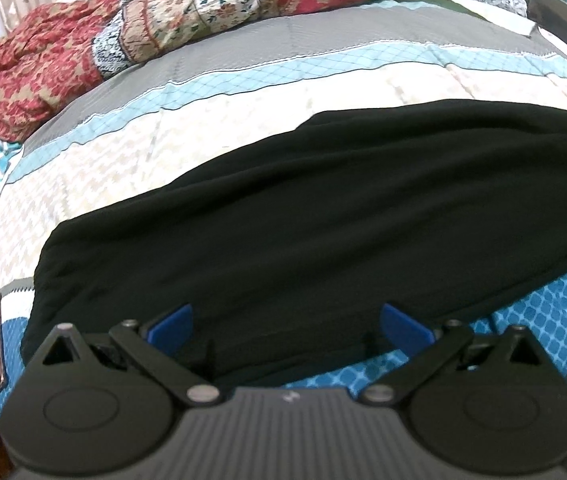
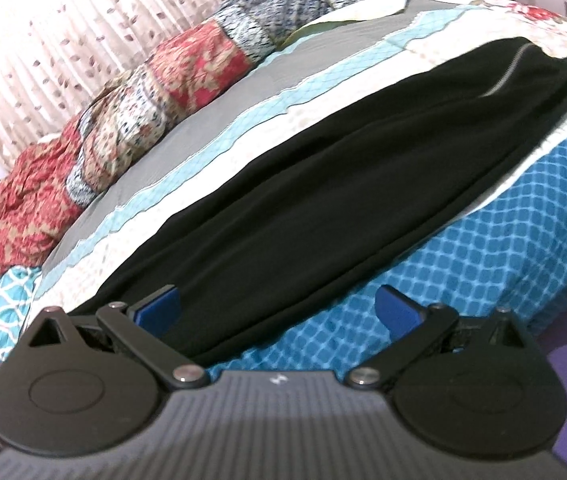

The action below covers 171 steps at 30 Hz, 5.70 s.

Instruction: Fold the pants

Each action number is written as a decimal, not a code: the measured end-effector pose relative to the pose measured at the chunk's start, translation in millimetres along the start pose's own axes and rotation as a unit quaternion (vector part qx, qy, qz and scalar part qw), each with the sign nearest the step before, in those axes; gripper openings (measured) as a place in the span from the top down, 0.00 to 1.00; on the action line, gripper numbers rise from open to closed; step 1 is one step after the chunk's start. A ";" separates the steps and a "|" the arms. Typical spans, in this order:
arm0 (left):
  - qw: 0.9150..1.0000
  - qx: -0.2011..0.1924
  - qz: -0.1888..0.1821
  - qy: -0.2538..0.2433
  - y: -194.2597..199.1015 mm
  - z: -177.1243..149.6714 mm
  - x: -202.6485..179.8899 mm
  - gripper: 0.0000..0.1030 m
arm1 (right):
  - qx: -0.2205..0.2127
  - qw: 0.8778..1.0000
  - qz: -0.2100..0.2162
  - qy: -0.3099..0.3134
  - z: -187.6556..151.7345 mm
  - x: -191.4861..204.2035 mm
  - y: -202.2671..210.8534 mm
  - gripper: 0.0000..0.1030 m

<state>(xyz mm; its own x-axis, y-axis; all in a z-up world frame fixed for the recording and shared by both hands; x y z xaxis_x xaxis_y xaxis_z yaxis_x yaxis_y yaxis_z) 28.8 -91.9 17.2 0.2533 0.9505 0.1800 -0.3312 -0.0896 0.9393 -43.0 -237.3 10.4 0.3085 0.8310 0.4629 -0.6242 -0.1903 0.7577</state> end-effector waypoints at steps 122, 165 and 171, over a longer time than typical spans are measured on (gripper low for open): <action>0.865 -0.062 -0.314 0.386 -100.9 -118.0 304.2 0.29 | 0.185 0.936 0.151 0.260 -54.1 202.1 -148.8 0.76; 0.941 -0.106 -0.276 0.166 -26.6 -50.2 194.8 0.16 | 0.152 0.954 0.117 0.229 4.9 125.3 -134.1 0.54; 0.944 -0.115 -0.273 0.143 -26.6 -39.4 185.4 0.16 | 0.025 0.960 0.074 0.268 13.2 129.5 -85.2 0.81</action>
<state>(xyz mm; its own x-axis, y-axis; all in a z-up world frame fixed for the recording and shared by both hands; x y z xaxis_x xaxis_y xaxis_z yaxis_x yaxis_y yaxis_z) 48.8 98.4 14.1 0.1993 0.8808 -0.4296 -0.4196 0.4728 0.7748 59.6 -120.4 11.9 -0.2028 0.9398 0.2750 -0.5931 -0.3413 0.7292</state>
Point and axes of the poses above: each gripper's, at about its wrist camera, not at the fingertips, and y roughly against the way its jaws point, x to its left, z to its top, the point moved 2 cm from there along -y, roughly the way its jaws point, and after that the axes turned 12 degrees about x, right-handed, at the moved point
